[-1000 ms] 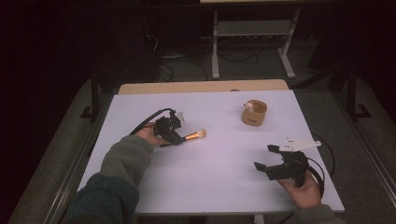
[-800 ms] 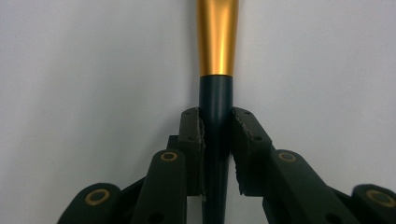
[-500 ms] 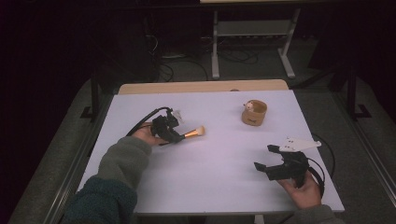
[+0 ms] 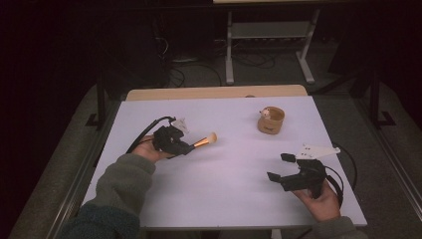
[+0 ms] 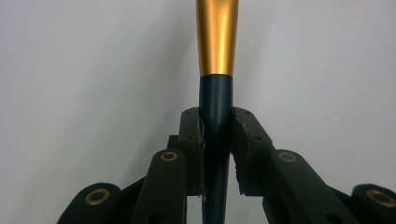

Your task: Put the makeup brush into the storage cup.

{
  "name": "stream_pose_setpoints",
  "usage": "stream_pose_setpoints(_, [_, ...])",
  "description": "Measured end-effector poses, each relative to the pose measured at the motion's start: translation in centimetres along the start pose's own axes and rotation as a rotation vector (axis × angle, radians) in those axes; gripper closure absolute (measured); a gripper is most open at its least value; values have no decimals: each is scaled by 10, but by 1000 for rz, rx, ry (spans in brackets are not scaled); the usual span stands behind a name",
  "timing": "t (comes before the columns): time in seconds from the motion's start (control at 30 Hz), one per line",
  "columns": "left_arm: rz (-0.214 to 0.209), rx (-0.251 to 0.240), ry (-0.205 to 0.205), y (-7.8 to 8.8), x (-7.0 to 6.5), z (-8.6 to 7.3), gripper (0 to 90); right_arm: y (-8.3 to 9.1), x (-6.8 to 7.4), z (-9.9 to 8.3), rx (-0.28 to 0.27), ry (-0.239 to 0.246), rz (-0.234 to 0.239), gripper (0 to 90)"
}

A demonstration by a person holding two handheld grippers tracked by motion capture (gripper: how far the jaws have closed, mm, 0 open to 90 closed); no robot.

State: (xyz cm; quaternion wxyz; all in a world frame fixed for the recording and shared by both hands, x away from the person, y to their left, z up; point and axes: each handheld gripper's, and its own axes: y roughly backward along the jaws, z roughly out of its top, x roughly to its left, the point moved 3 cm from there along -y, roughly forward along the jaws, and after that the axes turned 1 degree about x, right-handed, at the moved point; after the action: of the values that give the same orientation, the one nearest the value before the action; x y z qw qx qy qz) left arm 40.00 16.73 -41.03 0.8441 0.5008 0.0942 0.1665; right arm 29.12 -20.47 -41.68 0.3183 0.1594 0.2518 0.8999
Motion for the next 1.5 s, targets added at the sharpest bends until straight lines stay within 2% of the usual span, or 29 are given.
stream_pose_setpoints(0.07, [1, -18, 4, 4, -3, -2, 749, -1, 1, 1, 1, 1, 2, 147])
stream_pose_setpoints(0.13, [-1, -45, 28, 8, -7, -6, 749, -2, 2, 5, 1, 12, 3, 147])
stream_pose_setpoints(0.2, [1, -46, 20, 12, -10, -10, 749, -5, 6, 10, 5, 26, 18, 175])
stream_pose_setpoints(0.33, [4, -90, 50, 18, -19, -17, 749, -10, 9, 16, 18, 44, 33, 177])
stream_pose_setpoints(0.5, [3, -125, 47, 27, -30, -24, 749, -17, 16, 24, 30, 50, 69, 200])
stream_pose_setpoints(0.53, [1, -149, 50, 31, -35, -26, 749, -19, 22, 29, 30, 68, 81, 209])
stream_pose_setpoints(0.63, [0, -162, 52, 34, -41, -28, 749, -21, 26, 31, 37, 68, 85, 208])
stream_pose_setpoints(0.77, [-8, -204, 59, 39, -50, -32, 749, -30, 40, 44, 45, 111, 137, 216])
stream_pose_setpoints(0.8, [-4, -205, 54, 41, -53, -34, 749, -30, 40, 44, 45, 111, 137, 216])
stream_pose_setpoints(0.93, [-10, -241, 61, 44, -61, -36, 749, -40, 51, 54, 68, 123, 187, 178])
stream_pose_setpoints(1.0, [-10, -253, 57, 45, -65, -37, 749, -42, 52, 56, 68, 124, 195, 177])
stream_pose_setpoints(1.03, [-13, -260, 57, 45, -67, -37, 749, -46, 54, 59, 63, 124, 216, 171])
stream_pose_setpoints(1.33, [-40, -325, 25, 47, -88, -32, 749, -58, 60, 68, 63, 127, 261, 153])
stream_pose_setpoints(1.5, [-61, -352, -9, 44, -103, -25, 749, -63, 65, 71, 55, 134, 296, 171])
